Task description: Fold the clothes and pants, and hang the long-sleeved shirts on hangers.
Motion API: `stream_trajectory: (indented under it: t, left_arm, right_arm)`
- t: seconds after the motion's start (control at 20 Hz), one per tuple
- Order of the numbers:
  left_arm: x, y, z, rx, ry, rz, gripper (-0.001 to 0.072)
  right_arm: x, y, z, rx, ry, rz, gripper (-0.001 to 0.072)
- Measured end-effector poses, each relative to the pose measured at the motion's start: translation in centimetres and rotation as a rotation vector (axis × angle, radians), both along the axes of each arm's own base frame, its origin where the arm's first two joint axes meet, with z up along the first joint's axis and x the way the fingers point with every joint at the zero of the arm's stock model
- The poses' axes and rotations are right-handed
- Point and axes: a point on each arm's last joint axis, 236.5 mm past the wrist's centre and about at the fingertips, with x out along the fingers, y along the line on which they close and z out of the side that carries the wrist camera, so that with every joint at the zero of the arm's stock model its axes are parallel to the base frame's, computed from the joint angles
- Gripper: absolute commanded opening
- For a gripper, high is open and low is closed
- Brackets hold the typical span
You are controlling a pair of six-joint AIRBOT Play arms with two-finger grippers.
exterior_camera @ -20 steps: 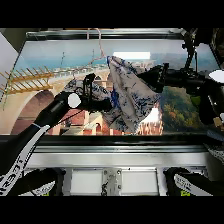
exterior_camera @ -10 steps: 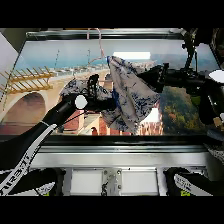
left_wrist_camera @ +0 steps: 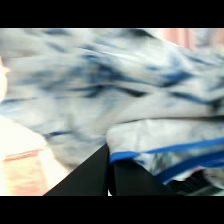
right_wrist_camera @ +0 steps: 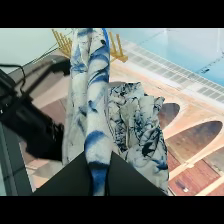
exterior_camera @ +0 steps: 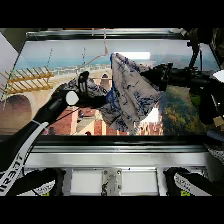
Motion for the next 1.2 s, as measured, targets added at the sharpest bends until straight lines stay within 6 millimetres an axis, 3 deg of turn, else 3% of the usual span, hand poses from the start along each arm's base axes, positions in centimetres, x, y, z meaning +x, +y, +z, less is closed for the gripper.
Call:
stream_trajectory:
  t: [0.15, 0.4, 0.85, 1.2]
  left_arm:
    - [0.8, 5.0, 2.2, 0.042, -0.027, 0.052, 0.0014]
    - [1.0, 9.5, 4.3, 0.071, -0.055, 0.101, 0.0014]
    - [1.2, 11.4, 4.4, 0.090, -0.055, 0.116, 0.0014]
    - [1.5, 13.3, 4.4, 0.095, -0.052, 0.149, 0.0015]
  right_arm:
    - [-0.6, -0.1, 0.5, 0.004, 0.005, 0.007, 0.0010]
    - [-2.0, 0.3, 1.5, 0.035, 0.016, 0.047, 0.0010]
    - [-3.4, 1.3, 3.3, 0.109, 0.022, 0.104, 0.0010]
    - [-4.5, 1.2, 1.0, -0.004, 0.065, 0.121, 0.0010]
